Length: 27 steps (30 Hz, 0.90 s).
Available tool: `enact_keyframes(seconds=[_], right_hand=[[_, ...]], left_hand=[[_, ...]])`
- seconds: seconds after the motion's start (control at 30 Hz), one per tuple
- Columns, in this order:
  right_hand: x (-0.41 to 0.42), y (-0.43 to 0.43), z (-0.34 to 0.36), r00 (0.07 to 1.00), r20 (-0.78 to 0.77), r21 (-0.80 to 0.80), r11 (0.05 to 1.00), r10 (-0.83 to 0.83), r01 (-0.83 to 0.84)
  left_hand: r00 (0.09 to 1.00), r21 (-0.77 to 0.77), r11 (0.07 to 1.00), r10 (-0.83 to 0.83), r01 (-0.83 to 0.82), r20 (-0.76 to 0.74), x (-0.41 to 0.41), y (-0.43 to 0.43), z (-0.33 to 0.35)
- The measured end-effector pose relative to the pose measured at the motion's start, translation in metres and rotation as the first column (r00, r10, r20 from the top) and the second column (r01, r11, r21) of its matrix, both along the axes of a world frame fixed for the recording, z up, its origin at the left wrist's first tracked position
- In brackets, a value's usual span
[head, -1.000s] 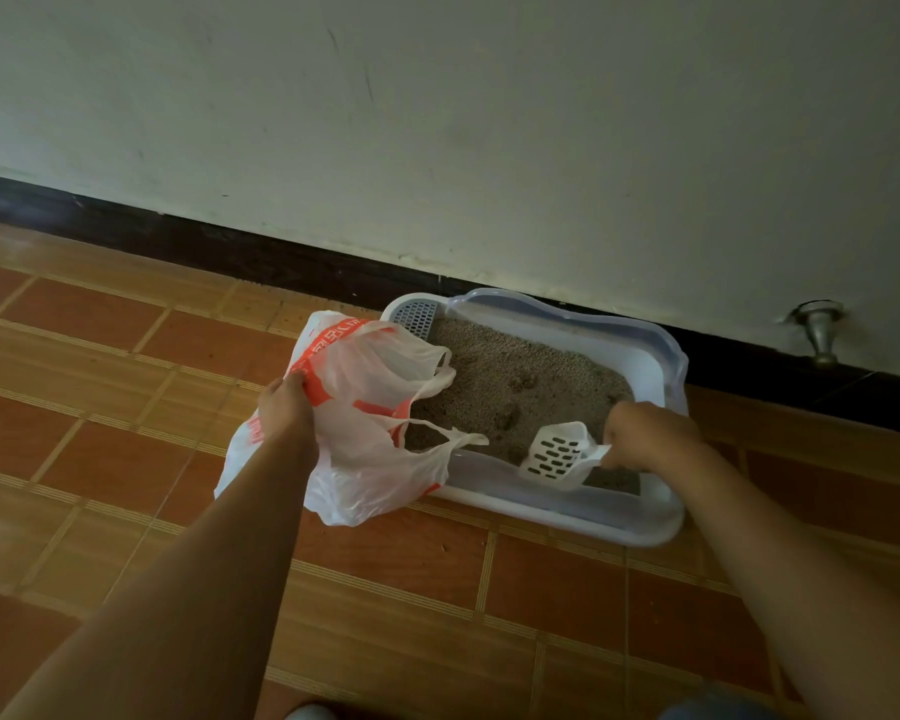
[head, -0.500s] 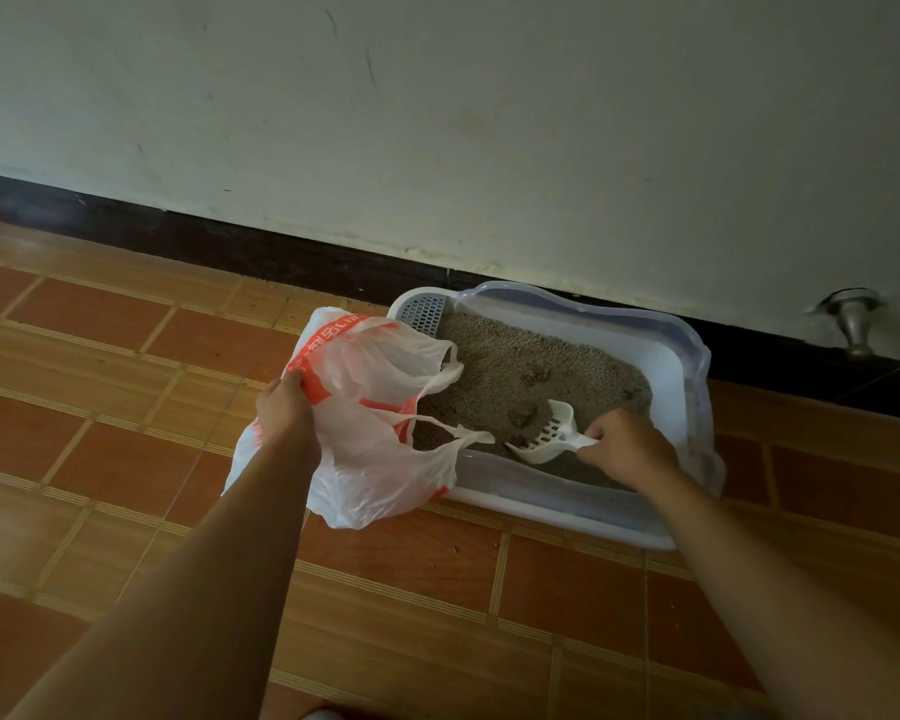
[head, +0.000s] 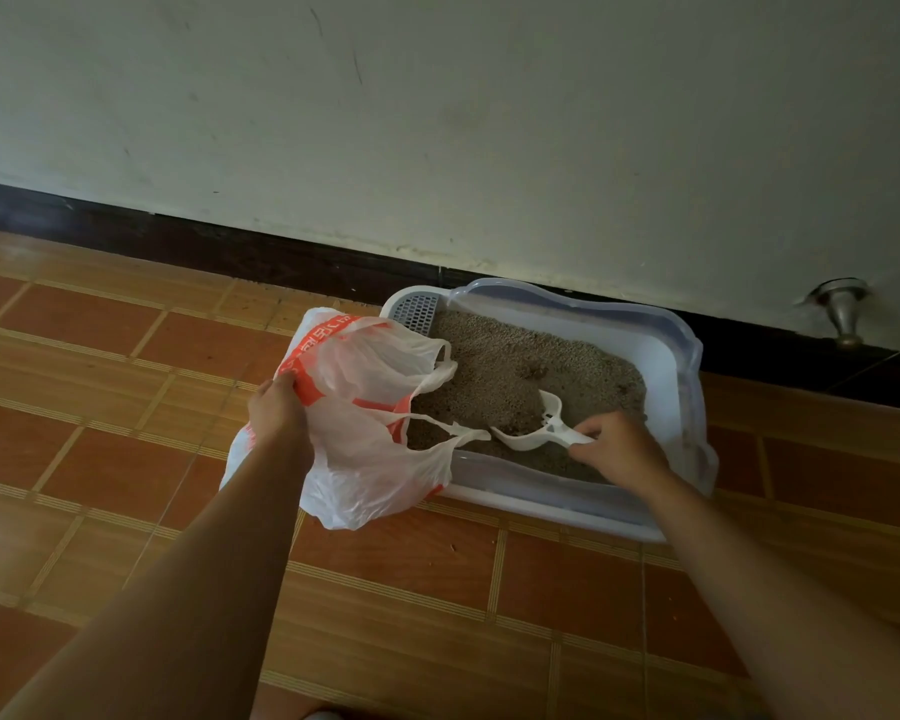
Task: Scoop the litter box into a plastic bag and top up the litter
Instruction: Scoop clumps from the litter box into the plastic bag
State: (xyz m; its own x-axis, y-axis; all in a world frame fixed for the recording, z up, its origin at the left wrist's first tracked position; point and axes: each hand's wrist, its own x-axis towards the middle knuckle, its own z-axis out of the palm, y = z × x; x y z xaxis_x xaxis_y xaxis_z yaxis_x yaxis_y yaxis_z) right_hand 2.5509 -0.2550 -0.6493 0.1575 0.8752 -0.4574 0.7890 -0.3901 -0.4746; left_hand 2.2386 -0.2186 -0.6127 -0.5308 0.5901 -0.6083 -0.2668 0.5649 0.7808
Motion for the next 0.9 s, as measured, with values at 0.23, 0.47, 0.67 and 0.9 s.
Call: enact_keyframes(seconds=[0.23,0.47,0.67,0.9], right_hand=[[0.002,-0.003,-0.001,0.998,-0.061,0.031,0.999,-0.018,0.02],[-0.002,-0.006,0.008,0.977,-0.193,0.122,0.985,-0.095,0.12],[0.0,-0.007,0.012,0.97,-0.208,0.175,0.971,-0.127,0.165],[-0.005,-0.006,0.014,0.964,-0.227,0.228,0.955,-0.135,0.187]], left_hand=[[1.0,0.005,1.0,0.021,-0.021,-0.005,-0.002,-0.006,0.005],[0.999,0.027,0.999,0.039,-0.038,-0.012,-0.001,-0.008,0.008],[1.0,0.016,1.0,0.022,-0.022,-0.007,0.0,-0.008,0.007],[1.0,0.018,1.0,0.025,-0.024,-0.018,0.002,-0.009,0.008]])
